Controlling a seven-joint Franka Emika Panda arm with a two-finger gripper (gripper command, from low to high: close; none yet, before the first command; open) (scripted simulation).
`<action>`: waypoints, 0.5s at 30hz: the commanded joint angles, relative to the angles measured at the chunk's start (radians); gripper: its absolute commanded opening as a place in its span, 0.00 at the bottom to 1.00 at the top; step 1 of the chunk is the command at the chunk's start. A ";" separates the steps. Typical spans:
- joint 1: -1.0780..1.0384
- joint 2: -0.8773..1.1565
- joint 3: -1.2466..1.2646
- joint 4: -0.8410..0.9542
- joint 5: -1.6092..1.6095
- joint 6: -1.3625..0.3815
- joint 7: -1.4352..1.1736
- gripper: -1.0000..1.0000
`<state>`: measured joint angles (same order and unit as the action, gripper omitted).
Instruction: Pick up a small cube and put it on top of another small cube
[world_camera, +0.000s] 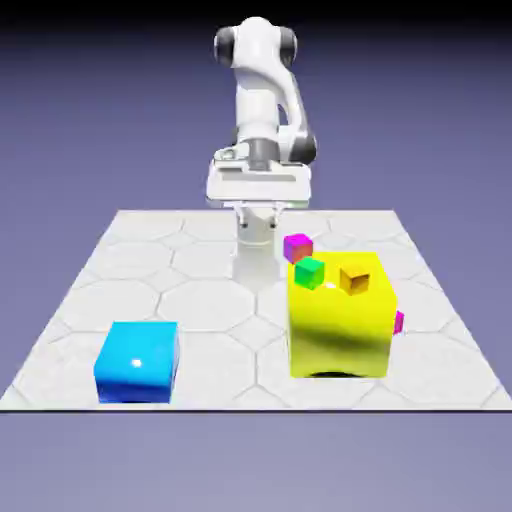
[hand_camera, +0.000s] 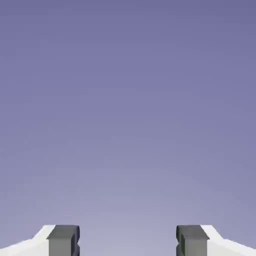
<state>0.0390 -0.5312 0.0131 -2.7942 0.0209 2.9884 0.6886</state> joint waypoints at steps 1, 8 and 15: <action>0.023 0.033 0.010 0.016 0.014 -0.041 -0.035 0.50; 0.218 0.279 0.020 0.270 -0.010 -0.329 0.086 0.50; 0.412 0.526 0.031 0.524 -0.035 -0.617 0.207 0.50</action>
<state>0.4549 -0.0054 0.0439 -2.2707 -0.0137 2.3713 0.8959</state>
